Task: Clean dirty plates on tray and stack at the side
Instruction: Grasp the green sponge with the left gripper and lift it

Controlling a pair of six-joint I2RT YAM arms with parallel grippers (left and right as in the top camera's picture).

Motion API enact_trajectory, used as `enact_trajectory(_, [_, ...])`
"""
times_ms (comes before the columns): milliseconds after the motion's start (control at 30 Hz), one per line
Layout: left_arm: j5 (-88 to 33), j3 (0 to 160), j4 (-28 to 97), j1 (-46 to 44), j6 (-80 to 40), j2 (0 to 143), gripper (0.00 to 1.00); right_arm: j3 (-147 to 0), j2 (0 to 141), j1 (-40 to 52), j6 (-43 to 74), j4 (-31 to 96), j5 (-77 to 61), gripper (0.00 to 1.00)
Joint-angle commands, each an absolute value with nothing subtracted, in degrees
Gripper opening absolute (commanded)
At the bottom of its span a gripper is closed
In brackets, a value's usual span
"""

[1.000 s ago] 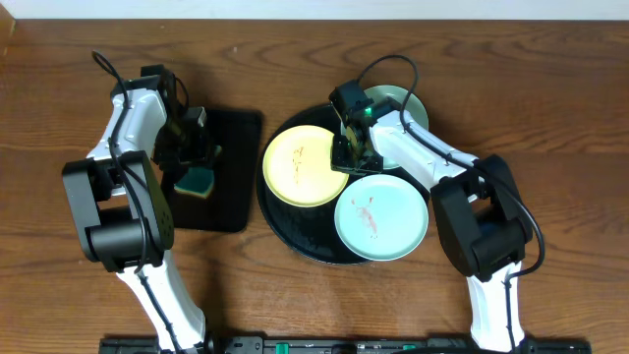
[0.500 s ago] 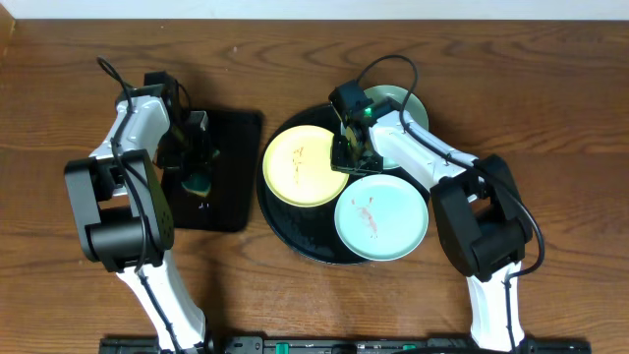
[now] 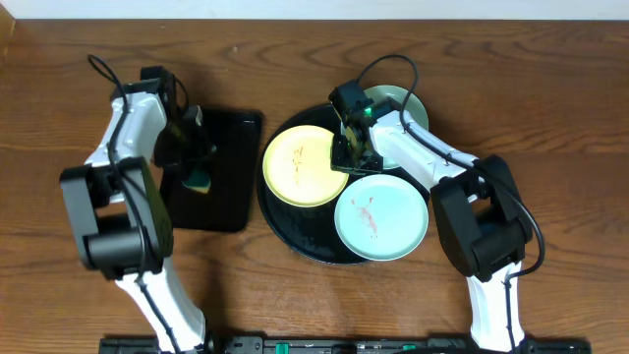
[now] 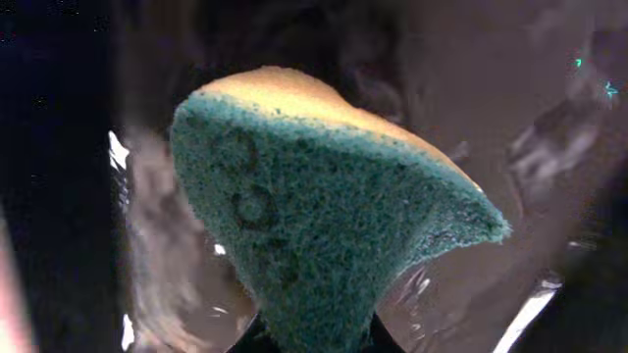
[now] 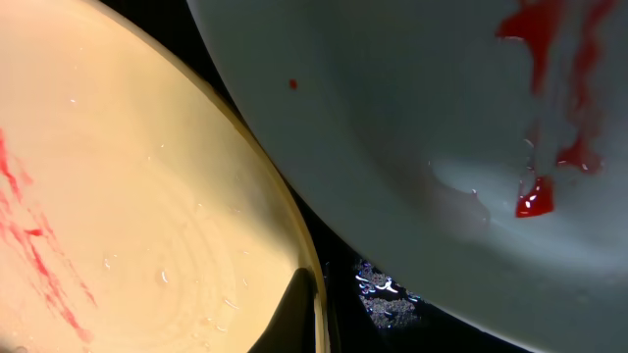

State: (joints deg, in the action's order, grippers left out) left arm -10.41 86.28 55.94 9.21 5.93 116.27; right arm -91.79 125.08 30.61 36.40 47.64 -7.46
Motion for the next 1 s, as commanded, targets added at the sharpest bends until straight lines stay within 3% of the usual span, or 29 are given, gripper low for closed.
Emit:
enact_trajectory(0, [-11.14, 88.86, 56.25, 9.04, 2.98, 109.45, 0.07, -91.7, 127.33, 31.59, 36.8, 46.68, -5.85, 0.01])
enact_trajectory(367, [-10.66, 88.2, 56.1, 5.37, -2.28, 104.62, 0.07, -91.7, 127.33, 31.59, 36.8, 46.48, -5.85, 0.01])
enact_trajectory(500, [-4.84, 87.81, 55.33, 3.55, -4.91, 104.64, 0.07, -91.7, 127.33, 31.59, 36.8, 46.52, -5.82, 0.01])
enact_trajectory(967, [-3.79, 87.81, 54.7, 3.11, -5.28, 104.64, 0.07, -91.7, 127.33, 31.59, 36.8, 46.5, -5.82, 0.01])
